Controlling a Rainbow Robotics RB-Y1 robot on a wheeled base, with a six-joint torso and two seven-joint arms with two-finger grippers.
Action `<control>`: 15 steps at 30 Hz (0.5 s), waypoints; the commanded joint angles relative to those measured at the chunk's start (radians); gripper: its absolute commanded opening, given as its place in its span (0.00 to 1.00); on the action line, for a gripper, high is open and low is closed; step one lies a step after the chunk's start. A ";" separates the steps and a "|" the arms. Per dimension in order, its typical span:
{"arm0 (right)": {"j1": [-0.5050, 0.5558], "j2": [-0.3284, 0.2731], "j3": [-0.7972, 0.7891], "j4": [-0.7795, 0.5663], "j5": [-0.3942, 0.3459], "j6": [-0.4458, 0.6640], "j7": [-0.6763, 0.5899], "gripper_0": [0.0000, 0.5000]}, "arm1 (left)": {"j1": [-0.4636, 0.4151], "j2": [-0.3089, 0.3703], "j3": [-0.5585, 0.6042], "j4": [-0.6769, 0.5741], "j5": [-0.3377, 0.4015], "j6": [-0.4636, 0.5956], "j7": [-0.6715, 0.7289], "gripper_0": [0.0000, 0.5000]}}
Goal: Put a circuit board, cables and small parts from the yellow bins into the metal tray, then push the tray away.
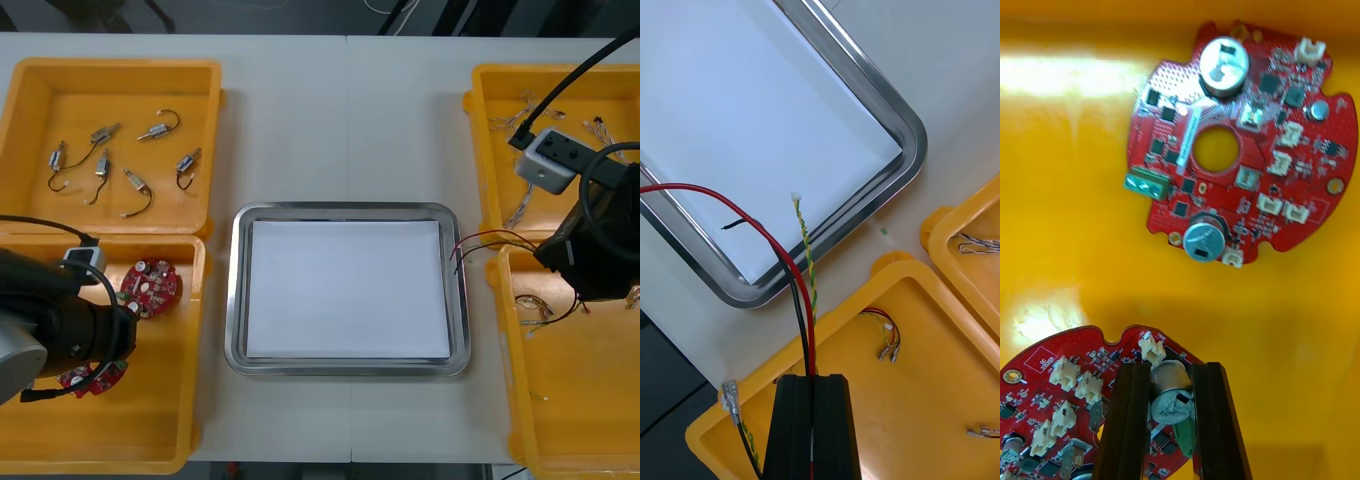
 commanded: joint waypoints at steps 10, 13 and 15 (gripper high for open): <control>-0.076 -0.009 0.060 -0.015 0.049 -0.016 -0.007 0.00 | 0.132 0.061 0.103 0.001 0.025 -0.130 -0.109 0.00; -0.076 -0.003 0.060 -0.019 0.049 -0.016 -0.005 0.00 | 0.132 0.059 0.103 0.050 0.025 -0.169 -0.137 0.00; -0.076 -0.001 0.060 -0.017 0.049 -0.016 -0.005 0.00 | 0.132 0.061 0.103 0.072 0.025 -0.190 -0.144 0.00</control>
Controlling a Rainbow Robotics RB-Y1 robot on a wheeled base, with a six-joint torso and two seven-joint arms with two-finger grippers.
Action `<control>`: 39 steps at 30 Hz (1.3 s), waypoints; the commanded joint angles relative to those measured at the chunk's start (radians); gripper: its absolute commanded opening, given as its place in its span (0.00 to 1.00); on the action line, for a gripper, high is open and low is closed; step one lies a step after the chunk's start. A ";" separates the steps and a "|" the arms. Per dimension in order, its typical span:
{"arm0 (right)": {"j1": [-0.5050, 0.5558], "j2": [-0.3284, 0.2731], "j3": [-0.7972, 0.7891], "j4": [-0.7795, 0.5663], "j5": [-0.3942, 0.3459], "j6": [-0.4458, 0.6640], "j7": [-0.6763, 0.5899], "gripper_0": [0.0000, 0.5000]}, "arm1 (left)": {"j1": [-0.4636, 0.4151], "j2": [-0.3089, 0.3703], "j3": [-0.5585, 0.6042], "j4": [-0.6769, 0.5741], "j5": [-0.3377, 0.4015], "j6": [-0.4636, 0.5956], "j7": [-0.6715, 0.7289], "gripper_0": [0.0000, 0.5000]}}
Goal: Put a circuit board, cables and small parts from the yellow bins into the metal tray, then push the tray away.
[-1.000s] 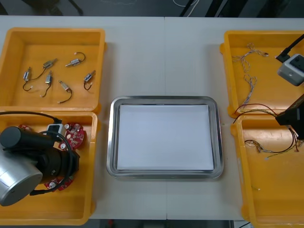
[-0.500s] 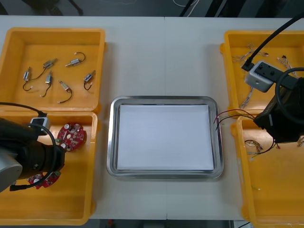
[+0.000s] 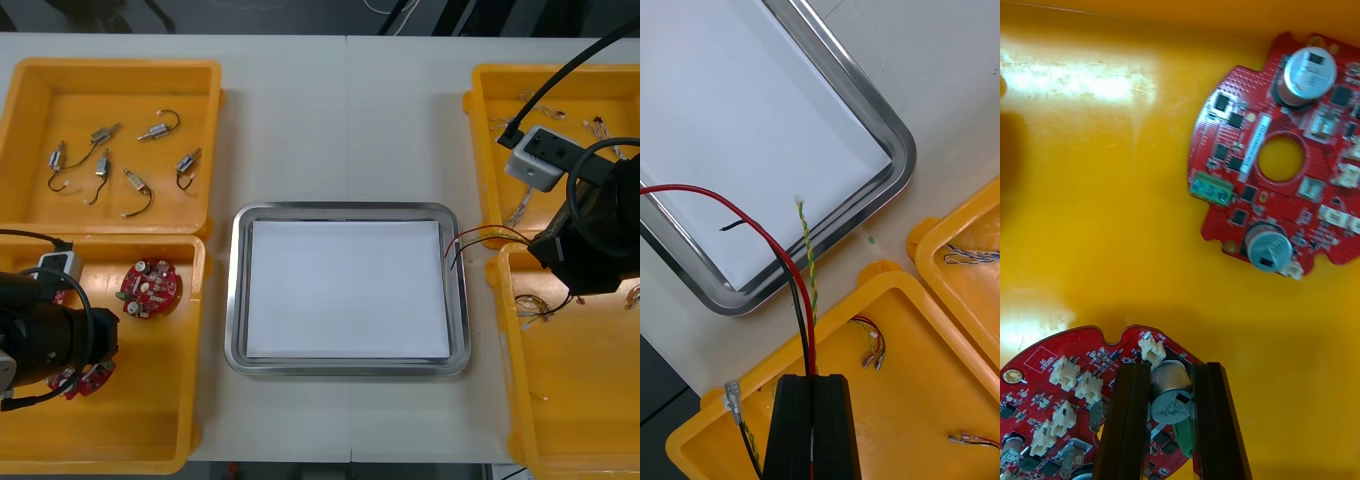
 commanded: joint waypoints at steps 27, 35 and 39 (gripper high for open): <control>-0.034 0.003 0.009 -0.015 -0.014 -0.013 -0.014 0.00 | 0.036 0.038 0.024 0.083 0.009 -0.084 -0.156 0.96; -0.032 0.003 0.009 -0.012 -0.014 -0.015 -0.016 0.00 | 0.036 0.038 0.024 0.083 0.010 -0.084 -0.156 1.00; -0.034 0.003 0.009 -0.012 -0.016 -0.015 -0.013 0.00 | 0.037 0.038 0.030 0.078 0.012 -0.086 -0.153 1.00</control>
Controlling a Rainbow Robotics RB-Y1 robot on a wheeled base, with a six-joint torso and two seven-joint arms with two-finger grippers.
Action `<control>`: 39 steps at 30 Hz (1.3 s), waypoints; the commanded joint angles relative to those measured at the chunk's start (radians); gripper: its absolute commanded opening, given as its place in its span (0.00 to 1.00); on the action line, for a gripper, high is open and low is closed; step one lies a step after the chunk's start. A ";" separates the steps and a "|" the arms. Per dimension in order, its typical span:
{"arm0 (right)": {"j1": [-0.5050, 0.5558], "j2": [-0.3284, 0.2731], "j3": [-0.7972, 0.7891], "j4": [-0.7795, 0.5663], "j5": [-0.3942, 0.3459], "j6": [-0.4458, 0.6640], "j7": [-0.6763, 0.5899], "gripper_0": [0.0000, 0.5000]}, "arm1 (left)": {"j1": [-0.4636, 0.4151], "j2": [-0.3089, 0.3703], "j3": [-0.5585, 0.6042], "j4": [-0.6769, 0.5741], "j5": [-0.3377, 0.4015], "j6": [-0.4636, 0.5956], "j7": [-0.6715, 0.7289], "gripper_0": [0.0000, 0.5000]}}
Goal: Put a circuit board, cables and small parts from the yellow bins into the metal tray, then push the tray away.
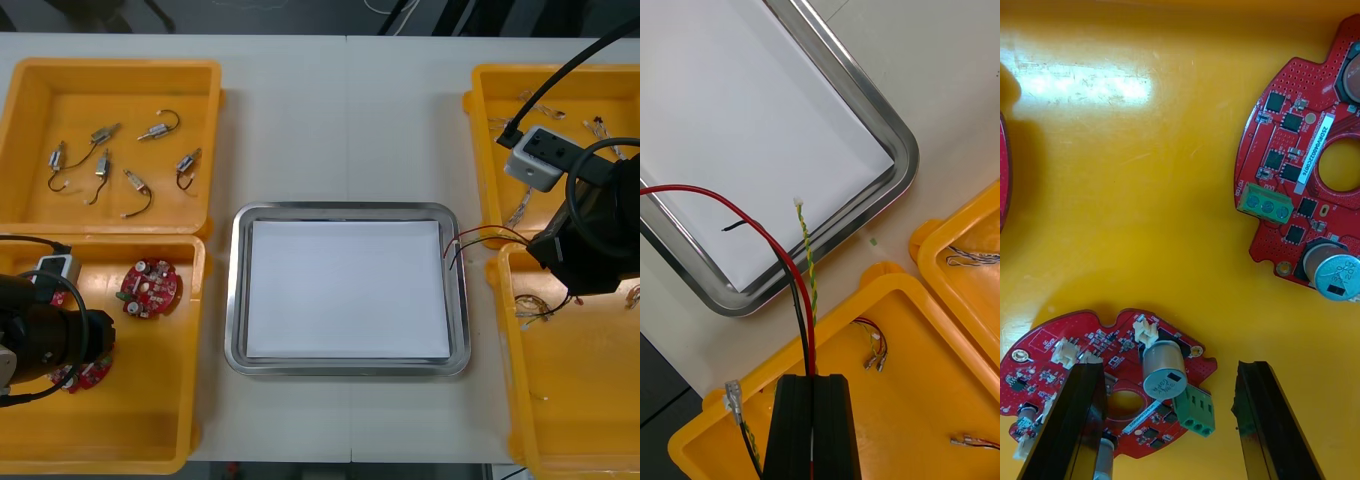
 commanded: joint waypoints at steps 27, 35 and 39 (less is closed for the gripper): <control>-0.033 -0.005 0.009 -0.009 -0.027 -0.014 -0.010 0.00 | 0.030 -0.093 0.254 -0.176 0.069 0.249 0.180 1.00; -0.033 -0.005 0.009 -0.009 -0.027 -0.014 -0.010 0.00 | 0.030 -0.239 0.297 -0.174 0.003 0.307 0.210 1.00; -0.033 -0.005 0.009 -0.009 -0.024 -0.014 -0.010 0.00 | 0.030 -0.313 0.298 -0.176 -0.052 0.328 0.228 1.00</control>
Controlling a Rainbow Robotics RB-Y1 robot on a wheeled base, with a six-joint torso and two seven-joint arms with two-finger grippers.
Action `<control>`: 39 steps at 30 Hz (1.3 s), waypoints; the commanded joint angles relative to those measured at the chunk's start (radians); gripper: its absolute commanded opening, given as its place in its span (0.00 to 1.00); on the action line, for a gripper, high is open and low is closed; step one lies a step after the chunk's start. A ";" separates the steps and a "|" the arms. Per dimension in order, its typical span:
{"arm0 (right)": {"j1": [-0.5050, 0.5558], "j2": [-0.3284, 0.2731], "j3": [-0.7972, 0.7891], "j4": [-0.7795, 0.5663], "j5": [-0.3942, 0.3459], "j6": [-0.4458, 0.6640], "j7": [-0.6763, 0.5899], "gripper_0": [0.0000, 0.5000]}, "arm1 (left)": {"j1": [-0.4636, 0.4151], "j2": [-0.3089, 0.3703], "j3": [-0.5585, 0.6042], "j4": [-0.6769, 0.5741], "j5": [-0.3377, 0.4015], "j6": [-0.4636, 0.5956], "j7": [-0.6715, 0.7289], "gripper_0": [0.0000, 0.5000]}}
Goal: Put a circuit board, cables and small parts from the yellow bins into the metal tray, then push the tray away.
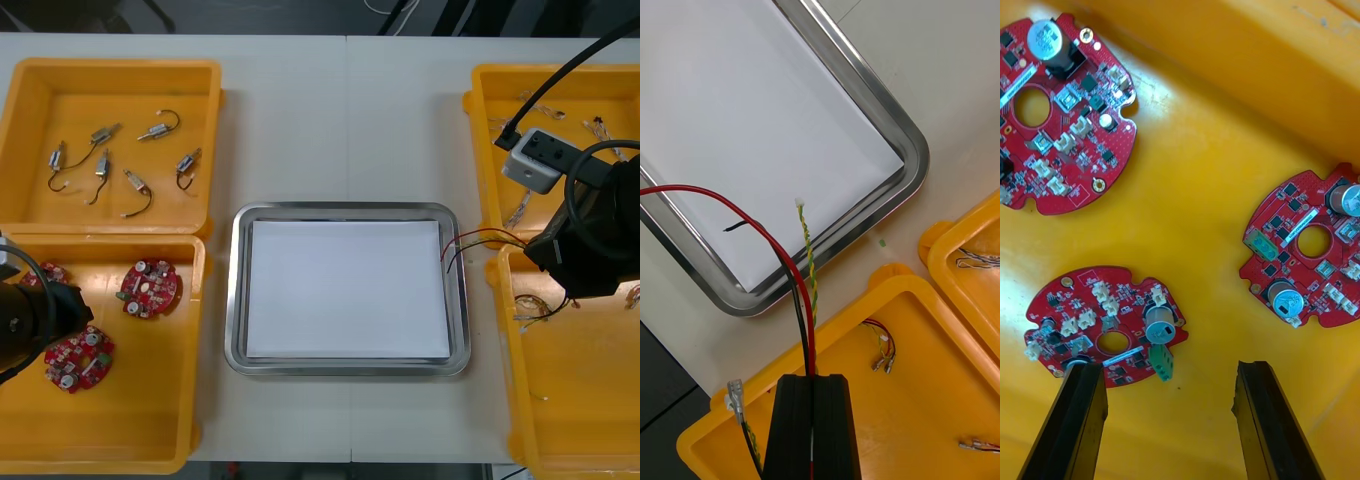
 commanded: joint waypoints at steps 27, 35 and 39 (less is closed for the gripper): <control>-0.031 -0.009 0.009 -0.009 -0.005 -0.015 -0.008 0.00 | 0.100 -0.203 0.027 0.047 -0.121 -0.054 0.114 1.00; -0.031 -0.009 0.009 -0.009 -0.006 -0.013 -0.008 0.00 | 0.099 -0.203 0.011 0.087 -0.124 -0.101 0.121 1.00; -0.031 -0.011 0.009 -0.009 -0.006 -0.013 -0.008 0.00 | 0.099 -0.203 -0.004 0.113 -0.134 -0.138 0.125 1.00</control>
